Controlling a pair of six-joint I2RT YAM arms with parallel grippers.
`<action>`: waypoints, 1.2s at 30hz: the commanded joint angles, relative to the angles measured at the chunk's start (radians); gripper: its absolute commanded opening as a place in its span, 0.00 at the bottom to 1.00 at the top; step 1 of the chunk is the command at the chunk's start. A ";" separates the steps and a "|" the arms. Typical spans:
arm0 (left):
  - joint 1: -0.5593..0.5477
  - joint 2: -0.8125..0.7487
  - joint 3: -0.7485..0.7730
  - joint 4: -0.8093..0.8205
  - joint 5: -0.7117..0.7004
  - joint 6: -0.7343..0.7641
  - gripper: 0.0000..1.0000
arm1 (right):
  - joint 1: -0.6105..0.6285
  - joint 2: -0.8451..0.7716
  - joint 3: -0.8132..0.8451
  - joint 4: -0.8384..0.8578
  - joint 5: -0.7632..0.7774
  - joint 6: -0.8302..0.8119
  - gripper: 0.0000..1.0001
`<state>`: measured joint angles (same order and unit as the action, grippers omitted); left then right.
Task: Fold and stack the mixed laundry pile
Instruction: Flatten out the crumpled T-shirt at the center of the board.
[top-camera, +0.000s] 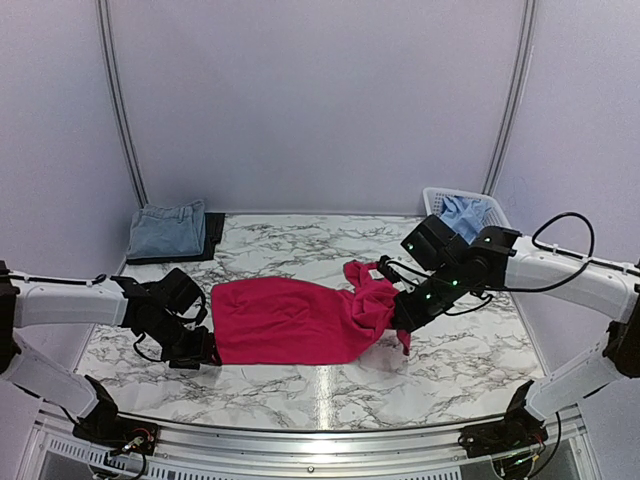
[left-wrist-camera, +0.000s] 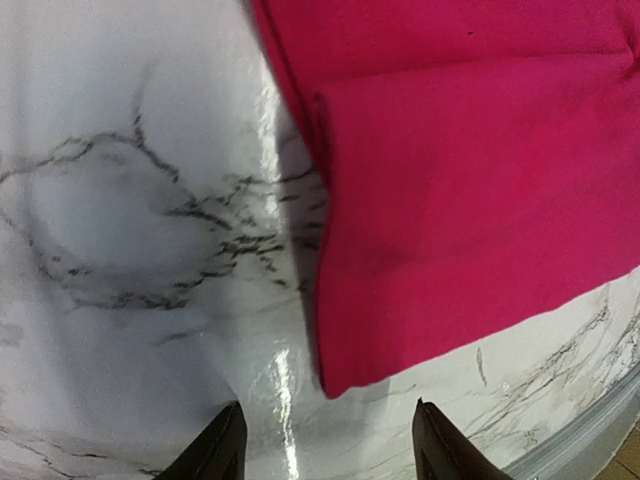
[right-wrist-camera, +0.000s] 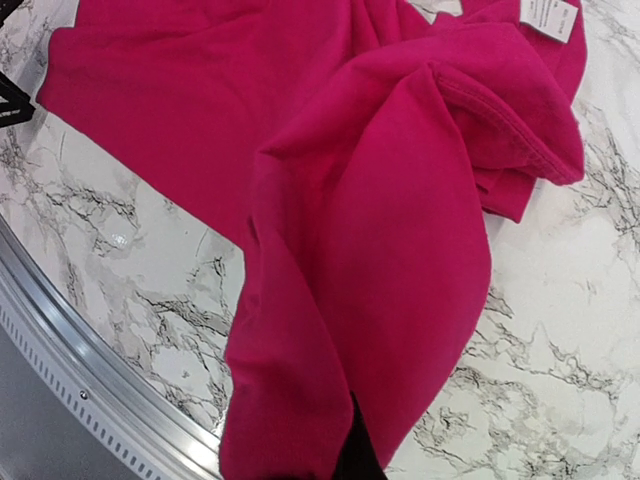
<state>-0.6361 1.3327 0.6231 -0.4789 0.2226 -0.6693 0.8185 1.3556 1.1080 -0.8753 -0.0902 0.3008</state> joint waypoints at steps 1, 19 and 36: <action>-0.072 0.096 0.081 0.012 -0.133 0.010 0.59 | -0.016 -0.034 0.039 -0.013 0.043 0.015 0.00; -0.113 -0.006 0.505 -0.209 -0.418 0.044 0.00 | -0.080 -0.049 0.324 -0.018 0.307 -0.066 0.00; 0.242 0.158 1.401 -0.293 -0.340 0.227 0.00 | -0.105 0.200 1.121 0.220 0.709 -0.637 0.00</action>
<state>-0.4114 1.4502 1.9469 -0.7296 -0.1558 -0.4946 0.7185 1.5669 2.2120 -0.7990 0.5564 -0.1844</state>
